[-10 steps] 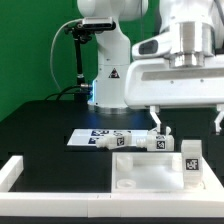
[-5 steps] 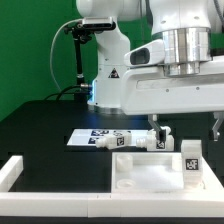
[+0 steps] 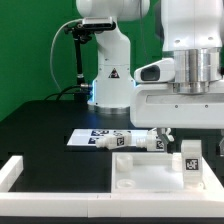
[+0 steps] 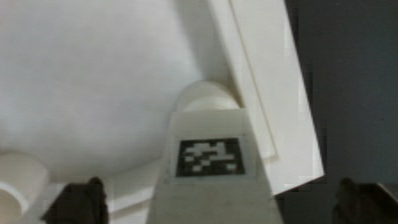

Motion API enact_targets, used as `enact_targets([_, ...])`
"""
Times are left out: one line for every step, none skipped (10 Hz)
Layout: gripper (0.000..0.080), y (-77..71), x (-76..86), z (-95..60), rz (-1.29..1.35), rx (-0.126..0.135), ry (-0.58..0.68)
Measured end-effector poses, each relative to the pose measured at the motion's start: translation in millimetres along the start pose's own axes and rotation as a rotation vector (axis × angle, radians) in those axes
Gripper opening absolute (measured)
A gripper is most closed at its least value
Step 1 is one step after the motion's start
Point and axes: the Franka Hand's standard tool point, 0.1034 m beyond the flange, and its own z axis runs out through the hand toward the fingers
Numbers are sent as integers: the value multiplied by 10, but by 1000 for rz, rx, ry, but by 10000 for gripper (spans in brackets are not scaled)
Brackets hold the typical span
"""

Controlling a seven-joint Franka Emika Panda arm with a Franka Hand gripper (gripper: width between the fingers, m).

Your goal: Assemble one leg

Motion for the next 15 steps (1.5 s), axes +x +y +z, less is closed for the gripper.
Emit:
enact_targets([527,6,4,0,22,-1,0])
enact_targets([386,8,4,1,62,0,1])
enact_targets([285,8,5,1,123,0,1])
enact_targets([285,8,5,2,194,0,1])
enact_targets([285,9,5,3,285,0,1])
enact_targets([285,11,4,9,387,0,0])
enact_targets([285,7,7,13,557,0,3])
enact_targets([285,-3,10,17,695,4,7])
enact_targets([285,-13,19,18,910,16,10])
enact_targets([287,-88,-14,22,1085,21,14])
enact_targets([287,-96,-9,26,1188,39,13])
enact_targets([287,-58,-6,23,1248,66,2])
enact_targets([296,-62,-7,22,1217,62,6])
enact_targets([296,-68,-13,19,1135,52,12])
enact_targets([473,-76,1,8,970,41,30])
